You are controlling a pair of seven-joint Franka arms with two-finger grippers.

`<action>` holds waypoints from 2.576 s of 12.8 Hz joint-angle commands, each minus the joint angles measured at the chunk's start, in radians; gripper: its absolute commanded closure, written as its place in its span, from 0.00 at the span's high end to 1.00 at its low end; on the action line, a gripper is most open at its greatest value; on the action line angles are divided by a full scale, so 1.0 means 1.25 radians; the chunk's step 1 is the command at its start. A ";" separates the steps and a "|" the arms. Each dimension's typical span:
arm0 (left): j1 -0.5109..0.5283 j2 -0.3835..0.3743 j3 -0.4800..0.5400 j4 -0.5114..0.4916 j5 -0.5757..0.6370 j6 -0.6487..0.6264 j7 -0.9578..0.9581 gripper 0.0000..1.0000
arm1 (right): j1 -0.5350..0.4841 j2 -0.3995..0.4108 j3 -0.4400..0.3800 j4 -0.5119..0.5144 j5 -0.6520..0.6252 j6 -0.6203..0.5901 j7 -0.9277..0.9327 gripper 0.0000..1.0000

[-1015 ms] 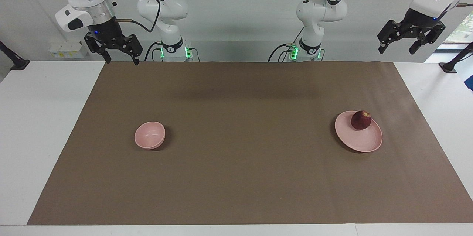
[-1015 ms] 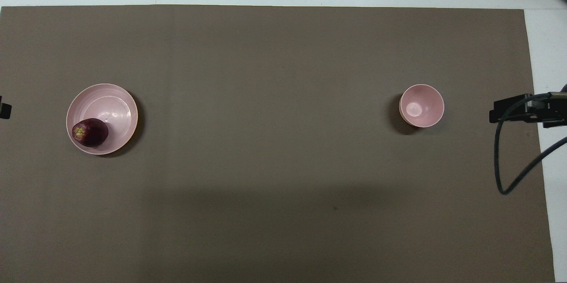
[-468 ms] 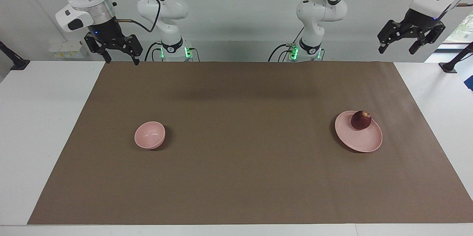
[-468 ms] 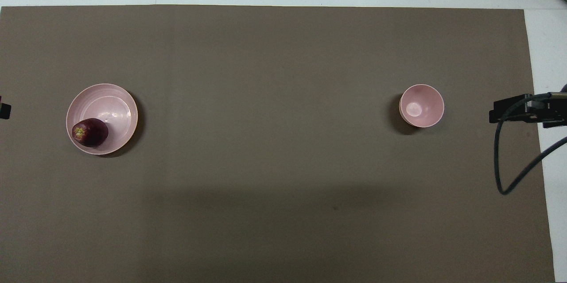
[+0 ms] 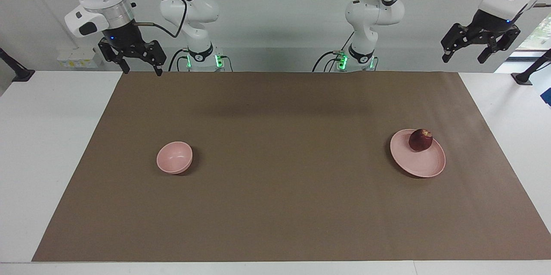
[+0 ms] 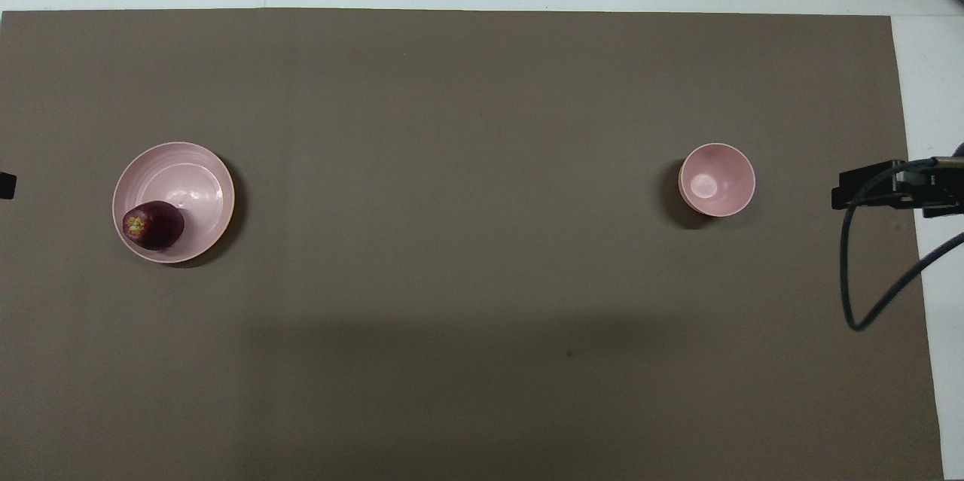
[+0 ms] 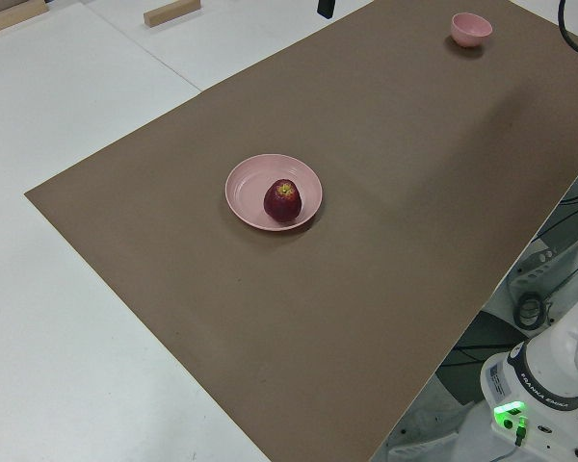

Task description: Move apple from plate to bowl

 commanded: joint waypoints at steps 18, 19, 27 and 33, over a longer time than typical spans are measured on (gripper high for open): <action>0.071 -0.063 -0.001 -0.419 -0.016 0.434 0.099 1.00 | 0.082 -0.019 -0.083 -0.024 0.011 0.015 -0.013 1.00; 0.076 -0.059 -0.001 -0.442 -0.040 0.471 0.115 1.00 | 0.087 -0.019 -0.092 -0.025 0.011 0.015 -0.013 1.00; 0.107 0.007 -0.001 -0.583 -0.057 0.697 0.143 1.00 | 0.086 -0.017 -0.091 -0.014 0.017 -0.002 -0.014 1.00; 0.109 0.061 -0.001 -0.600 -0.057 0.705 0.134 1.00 | 0.092 -0.020 -0.080 -0.014 0.018 -0.013 -0.021 1.00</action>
